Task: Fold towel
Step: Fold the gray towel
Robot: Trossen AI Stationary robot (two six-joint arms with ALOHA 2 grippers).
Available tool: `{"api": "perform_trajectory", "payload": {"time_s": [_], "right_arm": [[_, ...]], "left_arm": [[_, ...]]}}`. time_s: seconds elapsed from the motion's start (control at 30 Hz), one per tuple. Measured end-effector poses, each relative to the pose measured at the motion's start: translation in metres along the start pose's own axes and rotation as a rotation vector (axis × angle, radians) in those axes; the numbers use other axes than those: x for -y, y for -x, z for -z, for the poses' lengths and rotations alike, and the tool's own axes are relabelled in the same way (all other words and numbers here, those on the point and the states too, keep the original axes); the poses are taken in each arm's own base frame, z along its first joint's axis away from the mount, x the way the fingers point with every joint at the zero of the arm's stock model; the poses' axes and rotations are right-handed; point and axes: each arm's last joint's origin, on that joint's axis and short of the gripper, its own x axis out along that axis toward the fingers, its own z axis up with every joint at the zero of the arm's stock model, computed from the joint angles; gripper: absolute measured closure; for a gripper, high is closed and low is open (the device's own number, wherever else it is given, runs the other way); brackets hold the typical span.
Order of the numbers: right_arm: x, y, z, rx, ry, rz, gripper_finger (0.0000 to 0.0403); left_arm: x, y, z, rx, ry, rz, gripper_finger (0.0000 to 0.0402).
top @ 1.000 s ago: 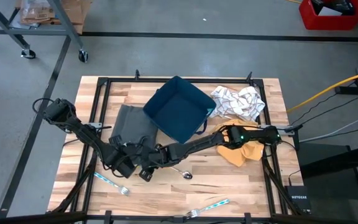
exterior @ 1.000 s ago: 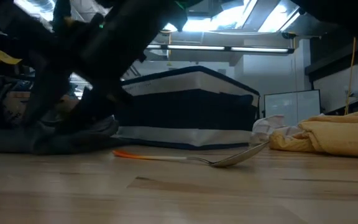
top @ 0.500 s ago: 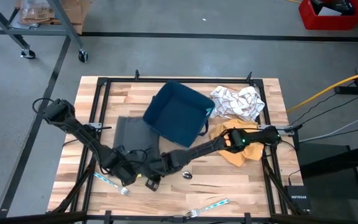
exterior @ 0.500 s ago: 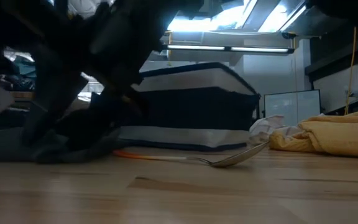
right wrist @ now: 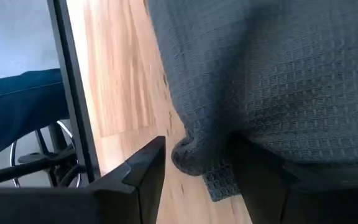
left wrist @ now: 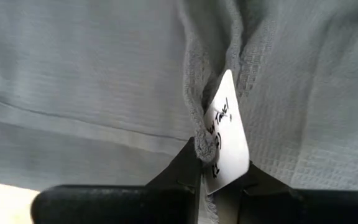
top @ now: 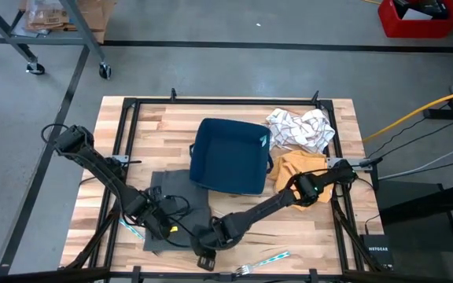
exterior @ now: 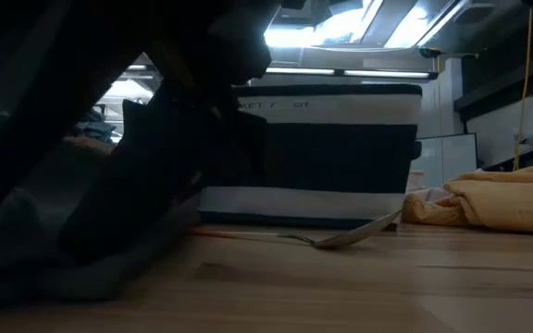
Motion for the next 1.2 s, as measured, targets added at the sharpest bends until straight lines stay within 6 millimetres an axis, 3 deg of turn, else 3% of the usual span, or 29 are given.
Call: {"api": "perform_trajectory", "payload": {"time_s": [0.17,0.27,0.53,0.77,0.93,1.2], "right_arm": [[-0.001,0.000,0.001,0.000,-0.021,0.000,0.0221],[0.000,0.000,0.001,0.000,-0.027,0.001,0.0221],[0.000,0.000,0.001,0.001,-0.027,0.001,0.0221],[0.000,-0.001,0.001,0.010,-0.027,0.011,0.0221],[-0.001,0.001,0.000,0.021,-0.026,0.014,0.0221],[-0.005,0.006,-0.004,0.055,-0.022,0.011,0.0221]], "left_arm": [[-0.002,0.000,-0.001,0.035,-0.111,-0.050,0.0381],[-0.004,0.000,-0.001,0.039,-0.132,-0.062,0.0356],[-0.013,0.000,0.002,-0.016,-0.086,-0.147,0.0243],[-0.030,0.002,0.006,-0.084,0.124,-0.291,0.0235],[-0.019,0.000,0.005,-0.154,0.108,-0.136,0.0260],[0.020,0.004,0.009,-0.184,0.035,0.261,0.0284]]}}
